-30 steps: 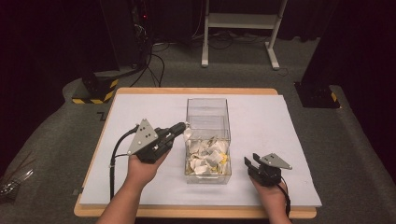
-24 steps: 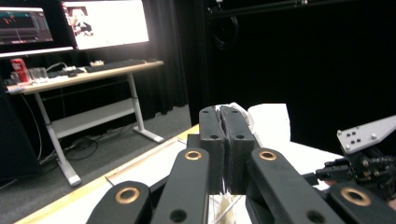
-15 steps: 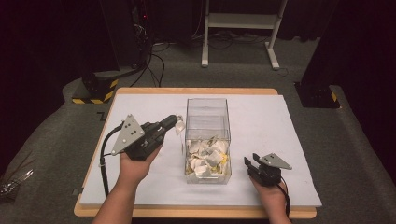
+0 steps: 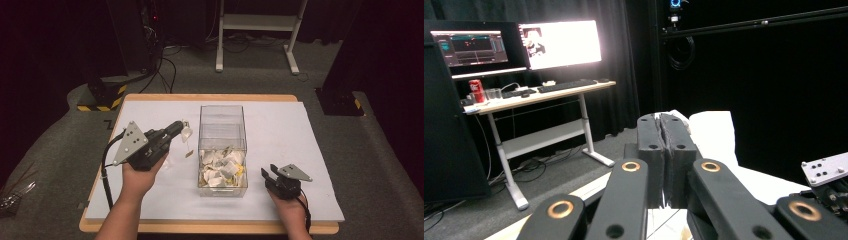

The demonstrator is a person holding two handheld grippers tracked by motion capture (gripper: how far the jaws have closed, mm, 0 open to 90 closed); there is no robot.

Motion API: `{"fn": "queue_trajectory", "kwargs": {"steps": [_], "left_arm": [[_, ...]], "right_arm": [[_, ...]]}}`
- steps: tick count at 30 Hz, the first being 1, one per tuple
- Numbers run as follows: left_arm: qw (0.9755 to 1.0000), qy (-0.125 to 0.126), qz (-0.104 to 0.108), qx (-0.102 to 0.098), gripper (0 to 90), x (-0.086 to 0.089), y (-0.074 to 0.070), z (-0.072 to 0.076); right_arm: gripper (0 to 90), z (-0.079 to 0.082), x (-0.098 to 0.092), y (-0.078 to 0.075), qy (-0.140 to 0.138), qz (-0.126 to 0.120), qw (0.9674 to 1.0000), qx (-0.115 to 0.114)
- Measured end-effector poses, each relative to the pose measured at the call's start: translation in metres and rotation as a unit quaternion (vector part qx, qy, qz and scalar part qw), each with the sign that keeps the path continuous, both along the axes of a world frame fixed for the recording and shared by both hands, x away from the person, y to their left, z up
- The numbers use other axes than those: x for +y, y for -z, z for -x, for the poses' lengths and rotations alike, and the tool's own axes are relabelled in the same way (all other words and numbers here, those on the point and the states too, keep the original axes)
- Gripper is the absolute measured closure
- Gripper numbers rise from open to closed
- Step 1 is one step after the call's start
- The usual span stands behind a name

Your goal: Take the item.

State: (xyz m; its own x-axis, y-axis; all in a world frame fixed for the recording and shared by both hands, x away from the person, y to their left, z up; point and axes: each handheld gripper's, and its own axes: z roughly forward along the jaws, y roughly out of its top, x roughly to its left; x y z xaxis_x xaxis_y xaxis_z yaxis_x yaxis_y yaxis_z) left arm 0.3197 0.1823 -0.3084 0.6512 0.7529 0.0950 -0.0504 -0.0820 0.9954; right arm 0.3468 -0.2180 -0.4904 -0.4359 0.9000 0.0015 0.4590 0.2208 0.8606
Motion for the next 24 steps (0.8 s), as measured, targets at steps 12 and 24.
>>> {"fn": "queue_trajectory", "kwargs": {"steps": [12, 24], "left_arm": [[0.9997, -0.021, -0.002, 0.013, 88.3, 0.014, 0.010, -0.007], [0.9987, -0.046, -0.003, 0.020, 88.3, 0.033, 0.012, -0.014]], "right_arm": [[58.7, 0.001, -0.001, 0.000, 0.001, 0.000, 1.0000, -0.002], [58.9, 0.001, 0.000, 0.001, 0.001, 0.001, 1.0000, 0.000]]}}
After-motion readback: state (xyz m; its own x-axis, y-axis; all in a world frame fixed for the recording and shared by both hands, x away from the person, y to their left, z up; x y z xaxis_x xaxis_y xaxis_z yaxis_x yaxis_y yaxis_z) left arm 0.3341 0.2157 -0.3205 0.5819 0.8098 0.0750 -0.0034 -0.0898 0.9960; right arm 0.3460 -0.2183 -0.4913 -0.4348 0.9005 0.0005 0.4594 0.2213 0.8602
